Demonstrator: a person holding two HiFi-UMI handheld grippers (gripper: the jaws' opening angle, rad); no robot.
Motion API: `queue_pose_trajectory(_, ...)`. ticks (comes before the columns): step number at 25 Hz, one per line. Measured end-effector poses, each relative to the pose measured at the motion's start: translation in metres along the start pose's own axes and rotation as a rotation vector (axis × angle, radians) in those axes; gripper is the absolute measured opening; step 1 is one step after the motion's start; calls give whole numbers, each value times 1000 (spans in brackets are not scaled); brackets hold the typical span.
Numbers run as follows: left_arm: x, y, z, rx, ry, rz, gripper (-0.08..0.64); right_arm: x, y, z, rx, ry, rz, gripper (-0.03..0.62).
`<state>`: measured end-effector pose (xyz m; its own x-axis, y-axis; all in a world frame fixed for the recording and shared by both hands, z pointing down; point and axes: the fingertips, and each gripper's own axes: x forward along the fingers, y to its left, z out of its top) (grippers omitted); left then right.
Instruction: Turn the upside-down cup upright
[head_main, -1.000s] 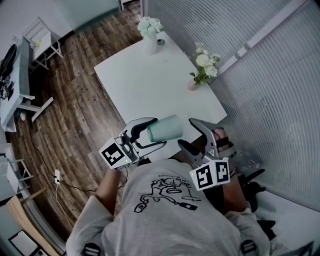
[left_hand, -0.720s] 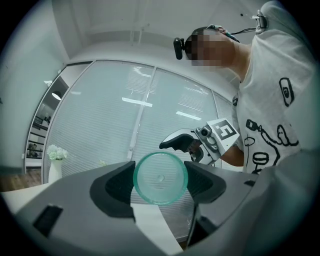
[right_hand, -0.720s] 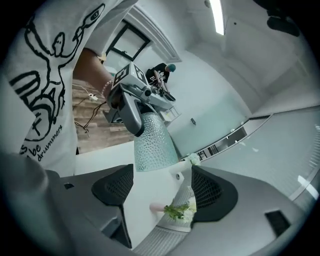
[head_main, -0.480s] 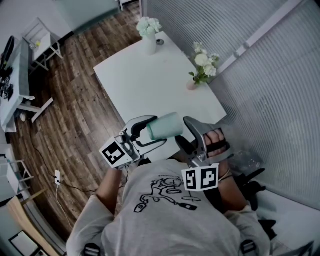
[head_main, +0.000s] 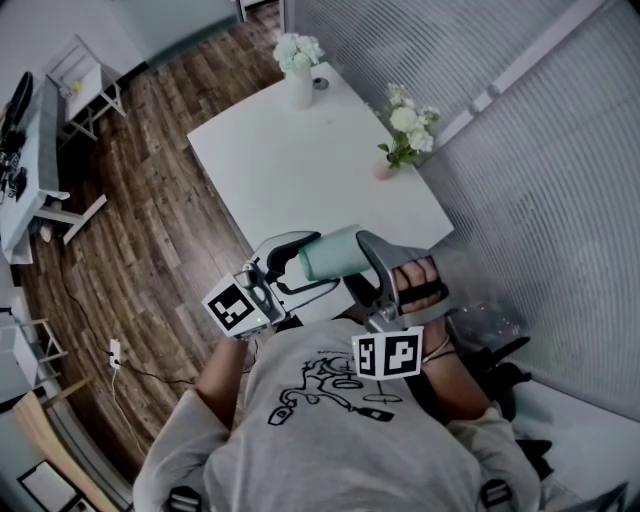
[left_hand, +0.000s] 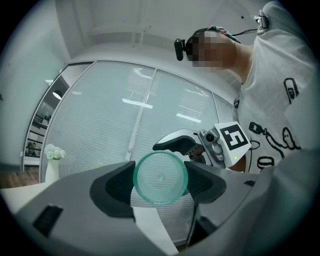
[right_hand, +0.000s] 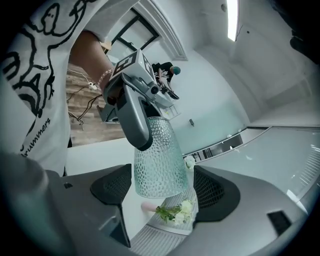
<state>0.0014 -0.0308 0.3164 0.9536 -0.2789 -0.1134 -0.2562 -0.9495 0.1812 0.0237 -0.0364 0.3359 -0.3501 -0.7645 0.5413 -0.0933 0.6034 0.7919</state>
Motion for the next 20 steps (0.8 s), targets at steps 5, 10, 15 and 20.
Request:
queue_pose_trajectory(5,3,-1,0,8,3,-5,305,6,2,-1,-12,5,0,373)
queue_pose_trajectory(10,5,-4,0,9,11,-12,305,9,2,-2,-18,20,-1,371)
queue_pose_trajectory(15,9,-5,-1,18,25,-18,305,13,4,-5,-28,46,9,371)
queue_pose_trajectory(20,10,-6,-3,14,25,-16,305,14,6,-7,-25,45,10,370)
